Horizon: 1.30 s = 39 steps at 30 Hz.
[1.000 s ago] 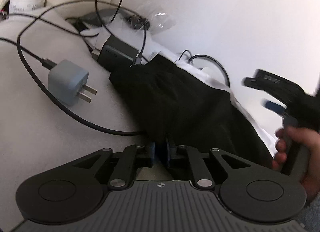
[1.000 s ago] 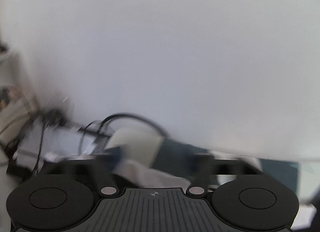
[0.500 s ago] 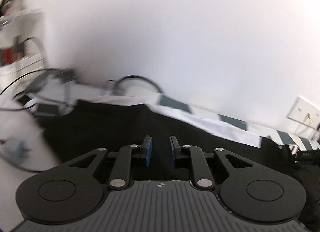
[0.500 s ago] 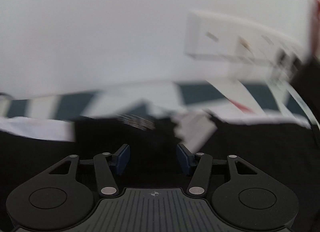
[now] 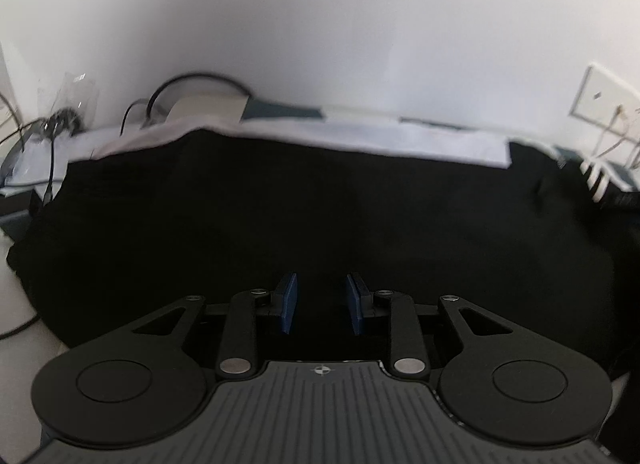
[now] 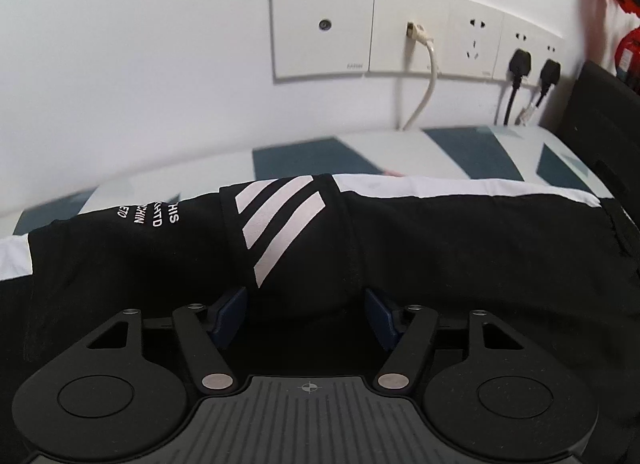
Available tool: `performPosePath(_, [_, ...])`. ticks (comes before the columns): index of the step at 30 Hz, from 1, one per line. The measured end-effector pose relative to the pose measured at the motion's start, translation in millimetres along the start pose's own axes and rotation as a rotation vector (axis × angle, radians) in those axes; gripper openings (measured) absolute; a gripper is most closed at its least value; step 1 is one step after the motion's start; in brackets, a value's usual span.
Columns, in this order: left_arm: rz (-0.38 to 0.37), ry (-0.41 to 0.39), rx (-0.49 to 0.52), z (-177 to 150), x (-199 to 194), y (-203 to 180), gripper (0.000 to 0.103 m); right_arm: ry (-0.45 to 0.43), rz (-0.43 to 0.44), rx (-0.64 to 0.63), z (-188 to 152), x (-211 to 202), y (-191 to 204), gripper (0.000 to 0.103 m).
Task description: Fold clothes
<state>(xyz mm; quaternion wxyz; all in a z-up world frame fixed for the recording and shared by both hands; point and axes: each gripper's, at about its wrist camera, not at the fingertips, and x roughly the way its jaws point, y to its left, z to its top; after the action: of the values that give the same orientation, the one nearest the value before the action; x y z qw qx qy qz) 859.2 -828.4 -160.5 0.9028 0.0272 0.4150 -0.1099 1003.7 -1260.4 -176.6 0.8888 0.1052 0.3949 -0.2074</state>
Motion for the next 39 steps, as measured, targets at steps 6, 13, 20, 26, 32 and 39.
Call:
performPosePath(6, [0.054, -0.006, 0.022, -1.8, 4.2, -0.8, 0.042, -0.021, 0.03, 0.06, 18.7, 18.5, -10.3, 0.07])
performPosePath(13, [0.018, 0.011, 0.067, 5.2, -10.9, -32.7, 0.041, -0.2, 0.04, 0.253, 3.7, -47.5, -87.7, 0.077])
performPosePath(20, [-0.144, 0.016, 0.194, 6.5, -11.3, -128.1, 0.051, -0.104, -0.196, 0.306, 7.8, -22.1, -197.7, 0.075])
performPosePath(26, [-0.122, 0.079, 0.232, -2.5, 7.1, -185.2, 0.06, 0.006, -0.169, 0.179, 19.4, 28.3, -217.4, 0.091])
performPosePath(32, [-0.115, 0.064, 0.215, 5.0, 15.5, -217.5, 0.06, -0.021, -0.185, 0.206, 42.7, 49.2, -248.7, 0.088])
performPosePath(39, [-0.137, 0.02, 0.213, 11.1, 28.6, -263.7, 0.068, -0.041, -0.215, 0.228, 70.3, 70.3, -291.0, 0.081])
